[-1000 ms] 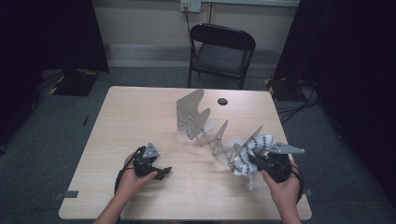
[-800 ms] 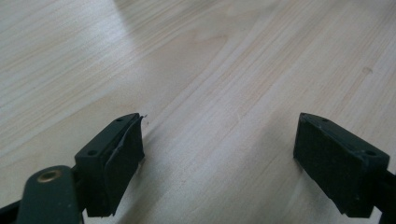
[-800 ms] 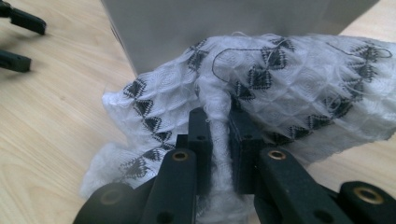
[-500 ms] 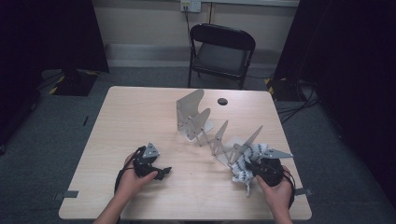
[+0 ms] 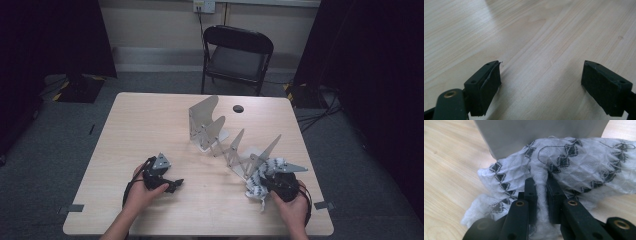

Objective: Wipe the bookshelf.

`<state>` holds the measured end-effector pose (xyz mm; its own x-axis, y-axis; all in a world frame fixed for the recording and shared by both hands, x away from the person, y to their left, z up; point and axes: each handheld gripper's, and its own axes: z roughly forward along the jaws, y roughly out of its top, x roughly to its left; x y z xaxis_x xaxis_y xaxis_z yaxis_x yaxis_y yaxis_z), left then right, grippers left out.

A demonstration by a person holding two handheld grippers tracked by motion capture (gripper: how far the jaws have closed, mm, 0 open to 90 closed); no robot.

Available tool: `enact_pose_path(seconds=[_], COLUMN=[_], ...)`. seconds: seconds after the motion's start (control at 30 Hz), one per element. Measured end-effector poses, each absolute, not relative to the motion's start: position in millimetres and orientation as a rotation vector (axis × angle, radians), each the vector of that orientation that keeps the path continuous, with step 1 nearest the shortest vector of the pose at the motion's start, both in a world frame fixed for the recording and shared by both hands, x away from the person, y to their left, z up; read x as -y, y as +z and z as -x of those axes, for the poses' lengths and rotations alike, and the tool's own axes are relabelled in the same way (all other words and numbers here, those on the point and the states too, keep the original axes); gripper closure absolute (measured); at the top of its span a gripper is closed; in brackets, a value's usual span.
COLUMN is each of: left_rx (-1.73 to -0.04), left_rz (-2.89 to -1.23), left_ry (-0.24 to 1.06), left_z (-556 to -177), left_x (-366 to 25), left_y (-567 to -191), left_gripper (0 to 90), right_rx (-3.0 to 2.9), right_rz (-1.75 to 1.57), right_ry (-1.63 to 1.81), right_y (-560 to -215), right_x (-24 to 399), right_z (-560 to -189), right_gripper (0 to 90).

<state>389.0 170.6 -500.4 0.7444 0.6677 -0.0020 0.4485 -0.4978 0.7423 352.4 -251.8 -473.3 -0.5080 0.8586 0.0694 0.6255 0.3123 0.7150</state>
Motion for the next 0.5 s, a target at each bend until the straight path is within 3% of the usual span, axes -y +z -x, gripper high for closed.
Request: enact_pose_path(seconds=[0.3, 0.5], left_rx=[-0.836, -0.835], left_rz=[-2.179, -2.179], left_ry=[0.369, 0.369], left_z=[-389.0, -389.0], left_x=[-170.5, -170.5], left_y=[-500.4, -500.4], left_gripper=[15.6, 15.6], right_rx=[-2.261, -2.208], right_rz=[-1.352, -1.368], right_ry=[0.985, 0.973], right_y=[-481.8, -475.0], right_x=[253.0, 256.6], right_z=[-352.3, -350.0], right_gripper=[71.7, 49.1])
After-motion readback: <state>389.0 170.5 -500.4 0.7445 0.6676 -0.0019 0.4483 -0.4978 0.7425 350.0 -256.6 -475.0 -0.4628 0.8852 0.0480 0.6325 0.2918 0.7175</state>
